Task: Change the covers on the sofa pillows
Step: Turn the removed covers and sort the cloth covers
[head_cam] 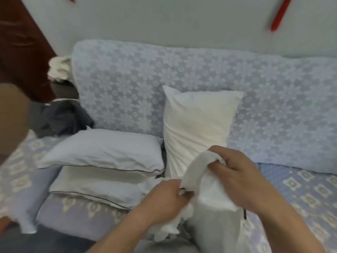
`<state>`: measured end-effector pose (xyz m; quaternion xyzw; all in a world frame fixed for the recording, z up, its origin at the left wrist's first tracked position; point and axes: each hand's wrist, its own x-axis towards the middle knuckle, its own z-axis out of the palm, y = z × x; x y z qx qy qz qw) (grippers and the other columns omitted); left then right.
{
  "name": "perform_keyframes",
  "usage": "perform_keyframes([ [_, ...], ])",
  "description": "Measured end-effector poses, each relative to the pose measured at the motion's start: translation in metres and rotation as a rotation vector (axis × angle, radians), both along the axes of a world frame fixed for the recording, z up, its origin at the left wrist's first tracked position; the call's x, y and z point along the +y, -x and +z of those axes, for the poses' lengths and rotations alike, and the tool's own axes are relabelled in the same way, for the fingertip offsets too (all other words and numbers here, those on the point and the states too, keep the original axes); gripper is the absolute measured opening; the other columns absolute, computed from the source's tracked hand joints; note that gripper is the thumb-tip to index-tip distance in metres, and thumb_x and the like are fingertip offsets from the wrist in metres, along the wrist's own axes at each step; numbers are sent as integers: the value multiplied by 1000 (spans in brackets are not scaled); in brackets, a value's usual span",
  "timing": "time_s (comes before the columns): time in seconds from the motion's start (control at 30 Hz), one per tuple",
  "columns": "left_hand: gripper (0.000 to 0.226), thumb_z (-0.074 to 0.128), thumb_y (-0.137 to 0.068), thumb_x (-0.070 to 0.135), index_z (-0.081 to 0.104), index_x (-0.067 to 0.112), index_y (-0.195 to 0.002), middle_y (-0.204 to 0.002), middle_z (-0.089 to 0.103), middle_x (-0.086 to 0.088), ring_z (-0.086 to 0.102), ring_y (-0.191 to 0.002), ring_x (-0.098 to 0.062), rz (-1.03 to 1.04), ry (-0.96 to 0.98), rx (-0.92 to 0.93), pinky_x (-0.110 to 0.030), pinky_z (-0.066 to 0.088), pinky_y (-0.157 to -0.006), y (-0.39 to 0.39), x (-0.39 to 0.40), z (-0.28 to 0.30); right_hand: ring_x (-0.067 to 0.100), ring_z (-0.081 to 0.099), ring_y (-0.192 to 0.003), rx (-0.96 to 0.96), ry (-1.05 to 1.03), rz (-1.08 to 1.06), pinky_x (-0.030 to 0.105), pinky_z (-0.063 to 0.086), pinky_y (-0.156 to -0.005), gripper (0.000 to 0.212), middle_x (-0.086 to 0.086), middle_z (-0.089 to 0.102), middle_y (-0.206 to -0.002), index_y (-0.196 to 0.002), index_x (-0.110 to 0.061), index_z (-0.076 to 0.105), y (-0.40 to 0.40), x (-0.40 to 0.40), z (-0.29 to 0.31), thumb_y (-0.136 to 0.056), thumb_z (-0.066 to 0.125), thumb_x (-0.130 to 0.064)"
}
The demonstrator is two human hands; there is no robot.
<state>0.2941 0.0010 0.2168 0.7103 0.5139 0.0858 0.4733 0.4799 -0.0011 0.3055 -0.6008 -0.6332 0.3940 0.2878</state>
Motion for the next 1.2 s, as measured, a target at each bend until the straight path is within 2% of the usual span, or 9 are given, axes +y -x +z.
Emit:
perform_keyframes([
  [0.2, 6, 69, -93, 25, 72, 28, -89, -77, 70, 26, 64, -83, 5, 831, -42, -239, -12, 47, -82, 103, -5, 13, 4, 46, -53, -57, -36, 1, 18, 34, -51, 26, -7, 55, -59, -70, -11, 60, 31, 39, -29, -96, 58, -11],
  [0.27, 12, 69, -92, 26, 75, 19, -99, -89, 75, 14, 70, -93, -10, 1042, -34, -354, -31, 53, -93, 134, -20, 28, 3, 46, -53, -15, -30, 54, 18, 33, -51, 26, -10, 55, -59, -70, -12, 59, 72, 40, -43, -97, 57, -14],
  [0.47, 24, 53, -102, 16, 74, 27, -97, -87, 78, 10, 74, -77, -8, 1302, -135, -507, -32, 53, -69, 219, -60, 84, 12, 71, -86, 378, 75, 327, 36, 54, -77, 28, -8, 76, -90, -93, -32, 75, 197, 7, -11, -93, 62, -7],
  [0.6, 22, 52, -103, 19, 72, 28, -99, -86, 77, 7, 74, -75, -10, 1537, -247, -561, -38, 59, -72, 301, -68, 80, 4, 68, -101, 418, -63, 677, 24, 53, -87, 25, -14, 74, -106, -110, -33, 72, 307, -21, -5, -96, 65, -14],
  [0.77, 19, 57, -103, 18, 72, 20, -114, -94, 78, -10, 75, -86, -28, 1546, -104, -913, -43, 58, -81, 419, -68, 67, 4, 62, -112, 277, 53, 756, 33, 52, -94, 58, -15, 64, -124, -134, -34, 53, 469, -15, -43, -82, 75, -20],
  [0.93, 17, 52, -104, 27, 68, 30, -107, -92, 75, 5, 71, -82, -5, 1319, -67, -596, -25, 55, -73, 576, -70, 40, -6, 59, -70, -76, 245, 935, 9, 46, -62, 29, -16, 61, -76, -86, -37, 51, 657, -4, -74, -88, 73, -18],
  [1.03, 17, 51, -104, 37, 66, 33, -110, -102, 74, 11, 69, -98, -5, 1221, -82, -462, -40, 54, -97, 655, -82, 48, 2, 56, -74, -263, 69, 855, 15, 45, -63, 29, -5, 65, -89, -100, -22, 55, 740, 1, -97, -86, 58, -48],
  [1.1, 17, 51, -104, 38, 66, 30, -108, -104, 74, 9, 69, -102, -10, 1181, -117, -399, -49, 53, -99, 716, -93, 54, 11, 64, -75, -190, -83, 840, 35, 54, -63, 23, -4, 69, -84, -96, -22, 63, 800, -2, -100, -87, 52, -40],
  [1.2, 18, 56, -103, 30, 63, 26, -119, -112, 74, 6, 69, -106, -11, 1241, -125, -494, -43, 55, -97, 796, -119, 54, 18, 50, -56, -294, -324, 916, 32, 33, -44, 29, -9, 54, -63, -78, -20, 59, 877, -4, -97, -81, 38, -39],
])
